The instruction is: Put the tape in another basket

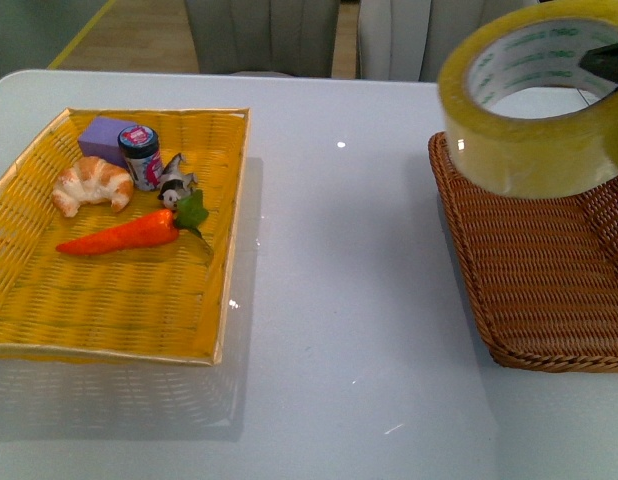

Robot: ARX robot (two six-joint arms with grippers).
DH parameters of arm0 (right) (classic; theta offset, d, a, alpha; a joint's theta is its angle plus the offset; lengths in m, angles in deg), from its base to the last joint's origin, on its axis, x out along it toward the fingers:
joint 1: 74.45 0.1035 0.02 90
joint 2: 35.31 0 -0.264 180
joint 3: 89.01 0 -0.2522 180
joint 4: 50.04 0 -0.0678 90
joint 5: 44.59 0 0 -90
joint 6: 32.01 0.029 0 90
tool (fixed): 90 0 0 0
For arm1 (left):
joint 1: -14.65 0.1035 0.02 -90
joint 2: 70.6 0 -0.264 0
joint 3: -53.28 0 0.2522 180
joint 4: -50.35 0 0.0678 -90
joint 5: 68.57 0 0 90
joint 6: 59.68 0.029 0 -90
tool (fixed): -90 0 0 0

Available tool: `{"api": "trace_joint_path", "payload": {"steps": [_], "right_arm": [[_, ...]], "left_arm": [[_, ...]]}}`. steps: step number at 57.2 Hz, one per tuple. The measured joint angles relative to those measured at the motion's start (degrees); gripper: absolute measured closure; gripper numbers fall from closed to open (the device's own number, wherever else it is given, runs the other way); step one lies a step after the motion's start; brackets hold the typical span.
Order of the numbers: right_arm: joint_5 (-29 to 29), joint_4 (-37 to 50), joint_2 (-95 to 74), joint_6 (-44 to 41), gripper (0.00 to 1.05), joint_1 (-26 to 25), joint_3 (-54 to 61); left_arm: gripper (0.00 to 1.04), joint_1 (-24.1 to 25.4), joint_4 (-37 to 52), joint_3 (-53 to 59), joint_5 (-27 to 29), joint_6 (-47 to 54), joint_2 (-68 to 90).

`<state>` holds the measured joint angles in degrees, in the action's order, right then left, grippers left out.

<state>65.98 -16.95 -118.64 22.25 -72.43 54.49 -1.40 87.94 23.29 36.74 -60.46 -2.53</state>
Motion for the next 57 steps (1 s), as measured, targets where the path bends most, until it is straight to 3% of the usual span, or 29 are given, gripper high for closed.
{"api": "trace_joint_path", "payload": {"steps": [12, 23, 35, 39, 43, 57], "right_arm": [[1.2, 2.4, -10.1, -0.2, 0.57, -6.8, -5.0], [0.5, 5.5, -22.7, 0.1, 0.57, -9.6, -11.0], [-2.1, 8.4, -34.0, 3.5, 0.58, -10.7, -16.6], [-2.9, 8.6, -37.5, 4.7, 0.58, -10.8, -19.1], [-3.3, 8.5, -41.2, 5.7, 0.58, -11.1, -22.4], [-6.1, 4.3, -50.9, 6.8, 0.58, -11.0, -32.6]], "left_arm": [[1.03, 4.5, -2.3, 5.9, -4.2, 0.2, -8.2], [1.03, 8.0, -6.5, 10.0, -7.7, 0.2, -16.5], [1.03, 10.5, -7.8, 13.8, -9.9, 0.2, -22.4], [1.03, 13.7, -9.6, 15.0, -14.4, 0.2, -24.4], [1.03, 15.6, -12.6, 15.4, -14.8, 0.2, -27.6], [1.03, 15.8, -23.0, 15.4, -15.2, 0.2, -39.3]]}}
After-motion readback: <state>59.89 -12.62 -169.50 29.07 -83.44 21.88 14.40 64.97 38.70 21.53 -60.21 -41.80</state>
